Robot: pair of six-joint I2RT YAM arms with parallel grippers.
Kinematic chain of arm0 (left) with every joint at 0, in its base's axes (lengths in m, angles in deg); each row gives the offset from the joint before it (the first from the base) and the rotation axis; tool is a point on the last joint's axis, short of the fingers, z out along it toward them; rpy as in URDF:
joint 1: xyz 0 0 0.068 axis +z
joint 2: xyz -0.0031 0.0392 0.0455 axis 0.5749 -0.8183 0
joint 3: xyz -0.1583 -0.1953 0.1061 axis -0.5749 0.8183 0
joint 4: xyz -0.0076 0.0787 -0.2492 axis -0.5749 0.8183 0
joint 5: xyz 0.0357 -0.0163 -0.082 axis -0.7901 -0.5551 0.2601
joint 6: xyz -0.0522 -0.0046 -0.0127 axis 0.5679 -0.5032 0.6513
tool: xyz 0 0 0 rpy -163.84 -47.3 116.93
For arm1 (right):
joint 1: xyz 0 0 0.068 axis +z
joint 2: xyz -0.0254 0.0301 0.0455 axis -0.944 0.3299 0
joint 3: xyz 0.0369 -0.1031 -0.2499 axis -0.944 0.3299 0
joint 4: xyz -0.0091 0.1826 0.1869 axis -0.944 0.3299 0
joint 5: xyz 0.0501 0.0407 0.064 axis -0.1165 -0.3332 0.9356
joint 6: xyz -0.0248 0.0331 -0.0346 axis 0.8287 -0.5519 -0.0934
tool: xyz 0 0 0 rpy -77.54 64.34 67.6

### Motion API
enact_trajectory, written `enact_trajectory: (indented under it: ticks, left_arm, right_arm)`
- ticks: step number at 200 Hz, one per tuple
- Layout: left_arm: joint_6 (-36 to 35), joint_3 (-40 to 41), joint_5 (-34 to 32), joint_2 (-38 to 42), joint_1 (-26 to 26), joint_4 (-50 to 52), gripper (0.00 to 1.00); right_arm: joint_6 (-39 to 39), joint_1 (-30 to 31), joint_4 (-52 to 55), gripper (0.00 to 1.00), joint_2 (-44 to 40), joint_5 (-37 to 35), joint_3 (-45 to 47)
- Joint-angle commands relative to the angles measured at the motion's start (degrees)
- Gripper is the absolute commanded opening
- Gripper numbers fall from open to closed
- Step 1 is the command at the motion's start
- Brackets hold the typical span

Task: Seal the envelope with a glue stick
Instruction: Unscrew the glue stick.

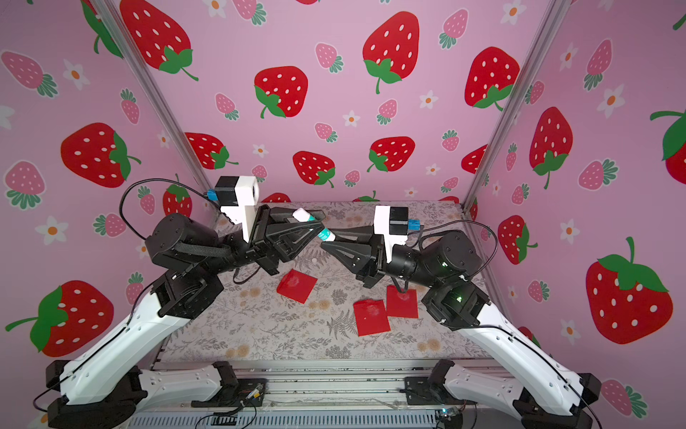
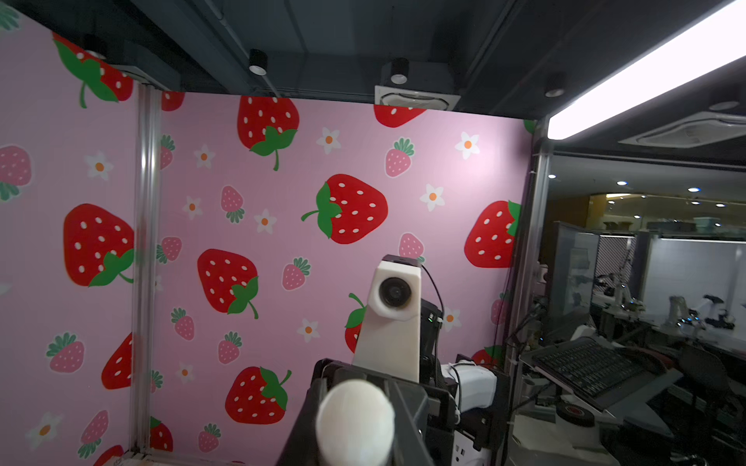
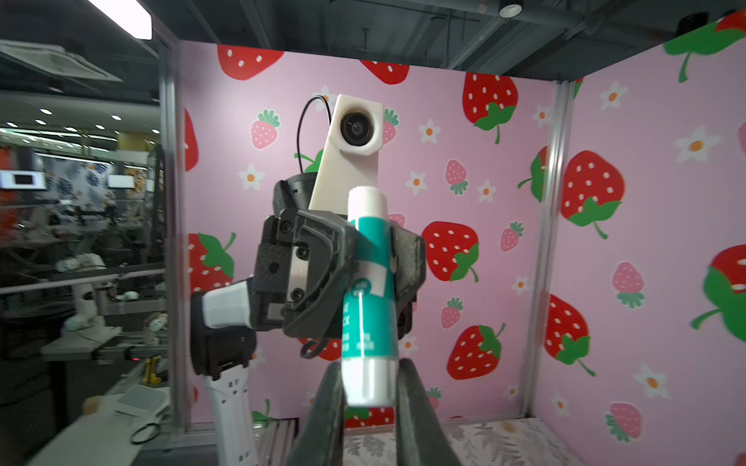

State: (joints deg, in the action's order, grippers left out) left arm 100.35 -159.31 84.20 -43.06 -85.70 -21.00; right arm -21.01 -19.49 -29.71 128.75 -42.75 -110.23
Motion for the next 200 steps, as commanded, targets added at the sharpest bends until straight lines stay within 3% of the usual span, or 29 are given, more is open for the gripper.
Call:
enact_trajectory:
  ticks: [1,29,47,69,95,120,129,141,156,179,200]
  left_arm:
    - [-5.6,-4.6,22.8,-1.6,-0.5,2.0,0.0]
    - [-7.4,-10.2,42.1,-4.3,-0.8,6.2,0.0]
    - [-13.0,-15.1,49.3,-6.0,-0.9,15.8,0.0]
    - [-14.5,-16.9,54.1,-7.0,-0.9,19.1,0.0]
    - [-14.3,-16.2,53.2,-7.2,-0.9,18.7,0.0]
    - [-15.0,-15.1,48.7,-6.6,-0.4,18.7,0.0]
    - [-15.6,-14.3,45.6,-5.9,0.0,18.9,0.0]
    - [-16.7,-12.9,38.1,-4.3,0.2,19.5,0.0]
    - [-16.3,-10.4,27.6,-2.1,0.3,18.6,0.0]
    - [-9.7,-6.0,11.0,0.4,0.4,13.2,0.0]
    - [-2.2,-2.0,0.6,1.8,0.3,8.1,0.0]
  right_arm:
    - [-15.1,-0.3,-11.1,0.0,-1.9,7.7,3.3]
    - [-21.8,-0.3,-19.0,0.0,-2.3,16.2,7.6]
    - [-25.2,0.1,-20.1,0.0,-1.2,23.1,7.4]
    - [-26.1,2.1,-19.2,0.0,-0.7,27.5,7.5]
    - [-18.2,4.7,-9.8,0.0,-1.7,25.7,6.6]
    - [-11.4,5.1,-4.8,0.0,-4.4,18.0,7.3]
    - [-9.0,5.1,-4.3,0.12,-5.8,13.7,8.2]
    - [-6.0,5.1,-4.2,0.28,-8.2,7.7,9.6]
    - [-1.7,5.1,-3.6,0.41,-9.8,0.9,10.4]
    - [4.8,5.1,-3.9,0.47,-10.9,-6.7,10.4]
    - [11.1,5.1,-4.6,0.48,-10.5,-11.0,9.3]
